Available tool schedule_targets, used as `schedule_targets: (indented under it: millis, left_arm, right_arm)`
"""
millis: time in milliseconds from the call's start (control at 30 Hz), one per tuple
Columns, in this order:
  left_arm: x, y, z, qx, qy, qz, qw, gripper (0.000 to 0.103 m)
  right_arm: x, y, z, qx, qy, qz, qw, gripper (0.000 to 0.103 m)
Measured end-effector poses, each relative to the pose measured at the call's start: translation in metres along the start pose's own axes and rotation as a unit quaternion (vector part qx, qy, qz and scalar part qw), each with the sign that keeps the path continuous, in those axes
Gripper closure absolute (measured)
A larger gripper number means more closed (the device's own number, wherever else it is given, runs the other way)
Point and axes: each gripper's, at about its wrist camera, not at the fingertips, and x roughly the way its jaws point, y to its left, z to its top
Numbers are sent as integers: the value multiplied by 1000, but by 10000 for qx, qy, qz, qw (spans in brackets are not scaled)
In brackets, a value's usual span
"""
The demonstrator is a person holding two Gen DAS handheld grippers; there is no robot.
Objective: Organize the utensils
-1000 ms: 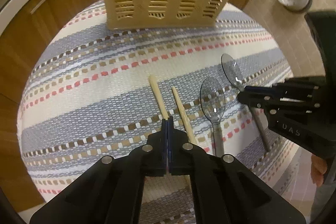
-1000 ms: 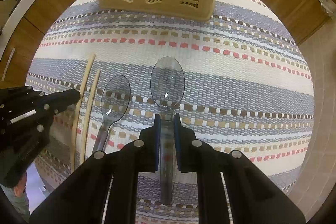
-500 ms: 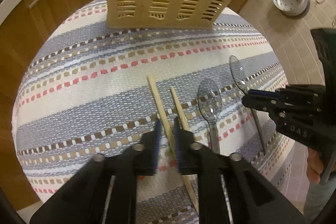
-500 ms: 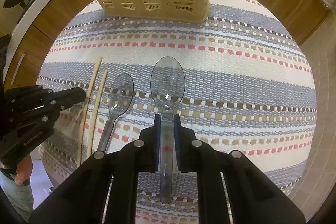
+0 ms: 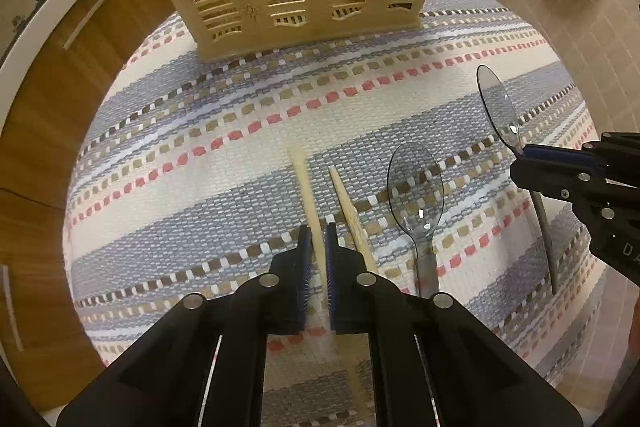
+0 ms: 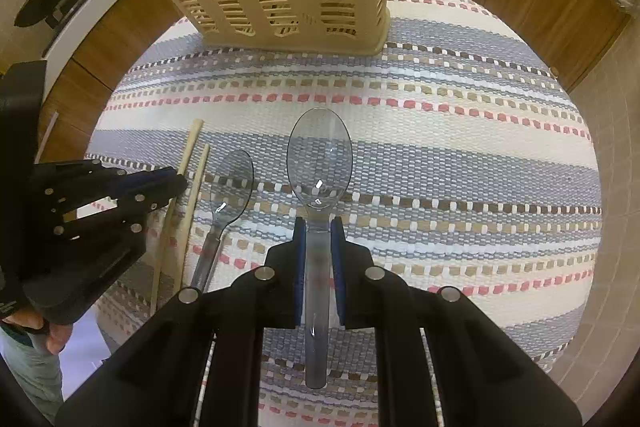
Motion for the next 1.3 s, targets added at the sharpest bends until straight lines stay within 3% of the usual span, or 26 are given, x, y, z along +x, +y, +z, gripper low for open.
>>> schedule_targets:
  millis: [233,333,433,533,733,833,1000,1233,1300]
  left_arm:
    - [-26,14,-19,-140,-608,-286,9976,100]
    - [-47,14,-26,-213,-1069,-413,9932,100]
    - [-78,16,-36,-232,-1668,-492,9845,100]
    - [-109,17,-42,-284,-2338,-600,9700,100]
    - [-158,35,-37,-633,-3483,-888,9310,100]
    - [-181,40,-35,-791,-4077,-986,9043,100]
    - [-197,32,-22,-911,-4682,-1204,8706,100]
    - [-208,26,13,-1230,-5547,-1179,8144,100]
    - [-213,29,26,-1276,-5686,-1145,8046,100]
  right_arm:
    - [-11,-2,-6,4,-114,73,9999,93]
    - [-23,0,-9,-32,-346,214,9992,93]
    - [-46,4,-15,-97,-829,316,9960,93]
    - [-68,9,-20,-165,-1292,412,9906,93]
    - [-116,25,-20,-444,-2396,443,9689,93]
    - [-131,30,-15,-533,-2819,384,9572,93]
    - [-154,47,3,-736,-3441,-48,9360,93]
    - [-185,34,40,-546,-4509,-48,8909,93]
    - [-185,25,52,-411,-4722,73,8805,93]
